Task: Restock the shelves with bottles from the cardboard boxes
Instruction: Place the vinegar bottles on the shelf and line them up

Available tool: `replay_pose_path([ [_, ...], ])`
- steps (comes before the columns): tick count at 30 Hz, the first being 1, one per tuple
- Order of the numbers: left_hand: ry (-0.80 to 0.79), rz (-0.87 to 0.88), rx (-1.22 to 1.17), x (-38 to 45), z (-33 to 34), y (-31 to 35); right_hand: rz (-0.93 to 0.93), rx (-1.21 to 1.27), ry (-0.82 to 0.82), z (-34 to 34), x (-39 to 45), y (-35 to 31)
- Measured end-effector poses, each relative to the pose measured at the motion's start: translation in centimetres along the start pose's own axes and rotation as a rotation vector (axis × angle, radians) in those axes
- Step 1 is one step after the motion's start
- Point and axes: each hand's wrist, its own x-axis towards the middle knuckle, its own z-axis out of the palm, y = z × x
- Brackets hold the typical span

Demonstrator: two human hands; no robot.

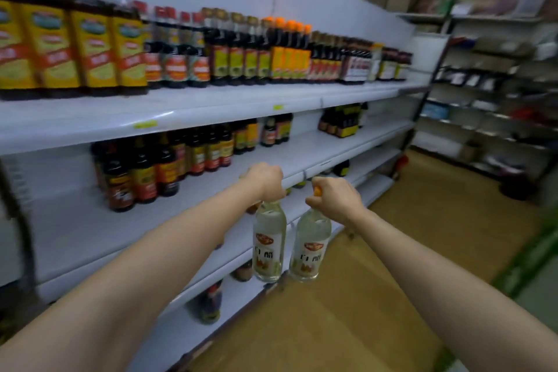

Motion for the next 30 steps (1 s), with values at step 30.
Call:
replay_pose_path([
  [30,0.365,0.407,-0.198,57.2,-18.0,30.5,0.367,-0.137,0.381,-19.6,35.4,44.8],
])
